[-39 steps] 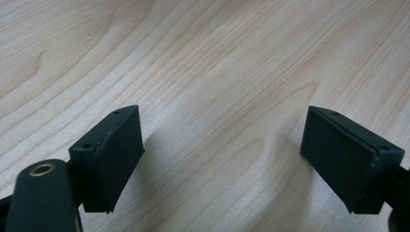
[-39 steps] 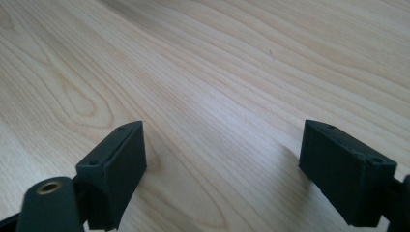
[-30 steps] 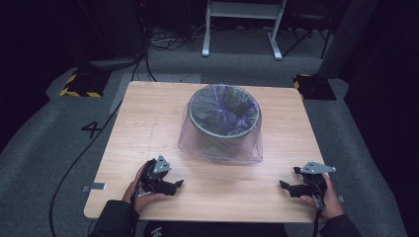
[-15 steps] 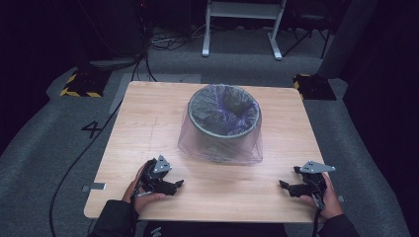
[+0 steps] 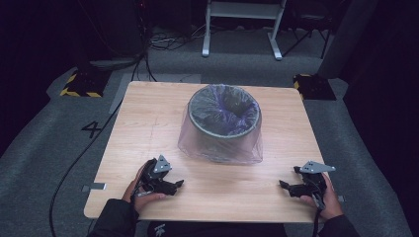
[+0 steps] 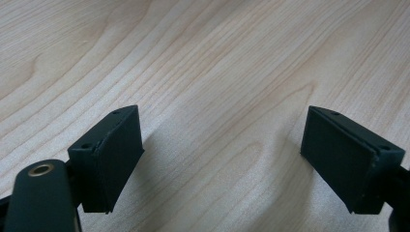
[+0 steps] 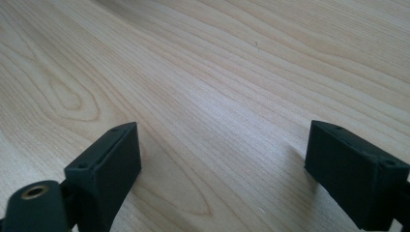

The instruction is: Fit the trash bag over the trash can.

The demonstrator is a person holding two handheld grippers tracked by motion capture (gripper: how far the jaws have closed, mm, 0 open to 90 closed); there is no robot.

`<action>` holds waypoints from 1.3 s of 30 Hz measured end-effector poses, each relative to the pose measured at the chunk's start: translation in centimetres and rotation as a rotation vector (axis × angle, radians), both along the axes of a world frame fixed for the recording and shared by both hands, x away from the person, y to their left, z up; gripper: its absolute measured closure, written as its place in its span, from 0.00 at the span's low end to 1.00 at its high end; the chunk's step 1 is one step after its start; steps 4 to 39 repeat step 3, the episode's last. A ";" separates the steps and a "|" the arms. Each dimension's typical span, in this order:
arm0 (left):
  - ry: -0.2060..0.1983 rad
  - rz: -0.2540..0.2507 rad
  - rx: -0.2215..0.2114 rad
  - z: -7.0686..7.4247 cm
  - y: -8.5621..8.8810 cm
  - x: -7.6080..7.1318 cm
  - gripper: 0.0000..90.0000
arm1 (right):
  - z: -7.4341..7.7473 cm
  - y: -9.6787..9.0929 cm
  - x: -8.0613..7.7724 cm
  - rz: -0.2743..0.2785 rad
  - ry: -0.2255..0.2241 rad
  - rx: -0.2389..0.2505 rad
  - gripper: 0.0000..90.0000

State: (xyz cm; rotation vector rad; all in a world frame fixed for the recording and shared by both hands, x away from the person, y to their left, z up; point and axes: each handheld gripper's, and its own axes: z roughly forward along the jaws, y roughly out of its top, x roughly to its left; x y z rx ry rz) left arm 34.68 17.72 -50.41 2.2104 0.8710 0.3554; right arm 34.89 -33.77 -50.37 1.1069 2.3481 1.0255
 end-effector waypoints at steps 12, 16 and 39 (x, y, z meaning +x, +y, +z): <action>0.000 -0.002 0.000 0.0 0.0 0.0 0.16 | 0.0 0.0 0.0 0.000 -0.001 0.000 0.14; 0.000 -0.002 0.000 0.0 0.0 0.0 0.16 | 0.0 0.0 0.0 0.000 -0.001 0.000 0.14; 0.000 -0.002 0.000 0.0 0.0 0.0 0.16 | 0.0 0.0 0.0 0.000 -0.001 0.000 0.14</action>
